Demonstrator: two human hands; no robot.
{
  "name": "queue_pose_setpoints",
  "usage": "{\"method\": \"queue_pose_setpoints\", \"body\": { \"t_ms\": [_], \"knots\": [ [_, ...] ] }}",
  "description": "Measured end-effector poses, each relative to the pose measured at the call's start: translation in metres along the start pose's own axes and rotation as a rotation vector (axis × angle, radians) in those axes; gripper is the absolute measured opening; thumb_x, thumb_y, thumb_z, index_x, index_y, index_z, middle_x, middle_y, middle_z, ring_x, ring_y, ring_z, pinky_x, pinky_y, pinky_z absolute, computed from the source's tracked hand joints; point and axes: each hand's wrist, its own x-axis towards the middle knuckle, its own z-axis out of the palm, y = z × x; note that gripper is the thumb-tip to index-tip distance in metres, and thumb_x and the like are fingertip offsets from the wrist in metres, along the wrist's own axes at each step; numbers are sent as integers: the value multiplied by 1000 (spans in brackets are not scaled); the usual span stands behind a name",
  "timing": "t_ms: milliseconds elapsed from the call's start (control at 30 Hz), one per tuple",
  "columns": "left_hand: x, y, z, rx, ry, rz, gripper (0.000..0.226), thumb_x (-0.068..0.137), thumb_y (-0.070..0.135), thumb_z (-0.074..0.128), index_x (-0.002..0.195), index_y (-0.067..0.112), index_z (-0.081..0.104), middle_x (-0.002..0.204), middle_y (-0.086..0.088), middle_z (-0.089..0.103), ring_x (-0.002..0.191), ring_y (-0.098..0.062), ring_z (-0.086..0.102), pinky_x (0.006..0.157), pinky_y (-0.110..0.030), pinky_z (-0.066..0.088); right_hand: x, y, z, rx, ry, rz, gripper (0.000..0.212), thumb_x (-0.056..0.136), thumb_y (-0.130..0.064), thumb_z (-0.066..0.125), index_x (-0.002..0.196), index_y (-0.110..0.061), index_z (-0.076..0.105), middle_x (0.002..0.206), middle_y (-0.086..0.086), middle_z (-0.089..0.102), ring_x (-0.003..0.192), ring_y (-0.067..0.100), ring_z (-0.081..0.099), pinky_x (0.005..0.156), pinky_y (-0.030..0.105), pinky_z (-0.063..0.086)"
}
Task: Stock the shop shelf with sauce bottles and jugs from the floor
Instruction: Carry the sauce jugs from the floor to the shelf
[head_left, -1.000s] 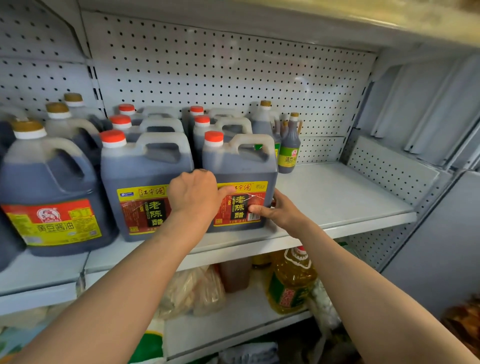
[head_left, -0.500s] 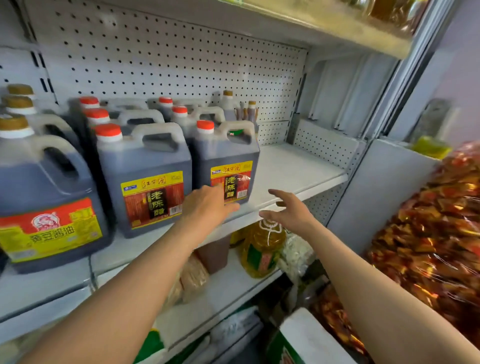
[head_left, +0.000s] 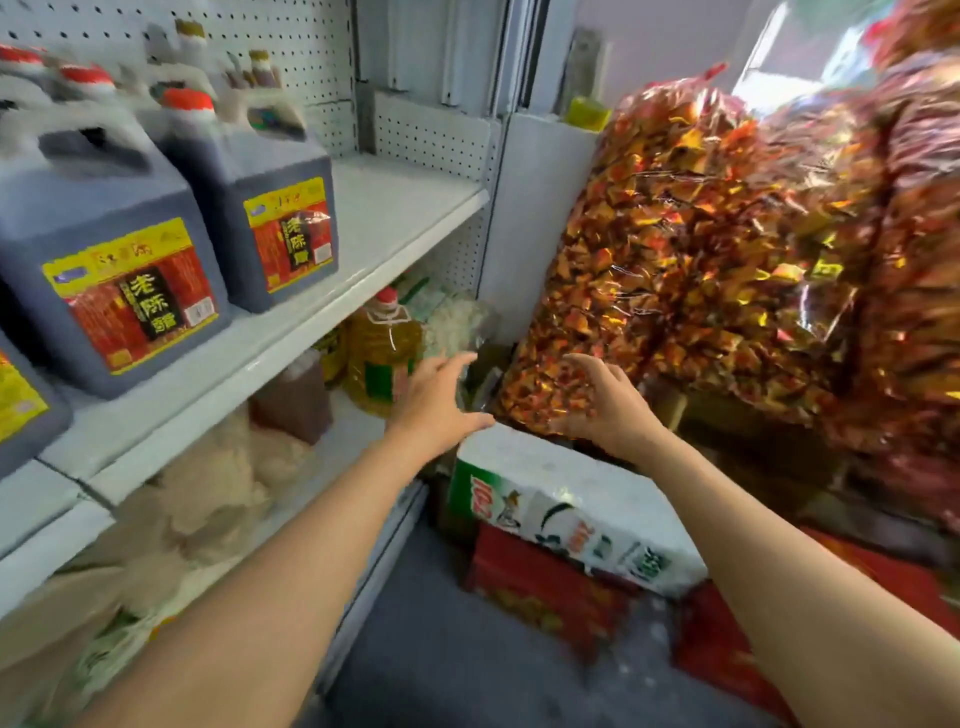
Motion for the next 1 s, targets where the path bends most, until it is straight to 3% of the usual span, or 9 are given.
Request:
{"method": "queue_pose_setpoints", "body": {
  "t_ms": [133, 433, 700, 833, 1000],
  "knots": [
    [-18, 39, 34, -24, -76, 115, 89, 75, 42, 82, 150, 29, 37, 149, -6, 40, 137, -26, 39, 107, -37, 37, -63, 29, -19, -12, 44, 137, 92, 76, -35, 86, 151, -29, 33, 149, 9, 38, 138, 25, 36, 111, 31, 33],
    [-97, 139, 98, -53, -242, 267, 96, 76, 43, 82, 153, 20, 29, 154, -7, 31, 140, -26, 35, 111, -41, 37, -220, 86, -63, 21, 187, 352, 90, 72, -36, 88, 148, -32, 39, 149, 8, 36, 138, 26, 39, 115, 39, 38],
    [-237, 212, 163, 62, -356, 436, 95, 73, 52, 81, 151, 30, 31, 152, -7, 33, 138, -34, 34, 110, -50, 39, -413, 120, -79, -88, 283, 512, 91, 70, -41, 89, 147, -34, 41, 139, 10, 44, 129, 31, 46, 110, 41, 41],
    [-312, 239, 186, 19, -408, 514, 95, 73, 48, 83, 151, 29, 32, 151, -12, 34, 140, -34, 30, 115, -46, 30, -511, 128, -76, -79, 311, 592, 89, 72, -40, 87, 147, -35, 40, 142, 10, 41, 133, 30, 41, 110, 40, 38],
    [-392, 264, 216, -16, -441, 572, 92, 72, 48, 83, 148, 32, 35, 150, -10, 33, 140, -33, 31, 114, -50, 34, -613, 139, -68, -71, 338, 671, 91, 71, -41, 87, 148, -32, 40, 144, 9, 40, 137, 29, 37, 111, 41, 39]
  ]
}}
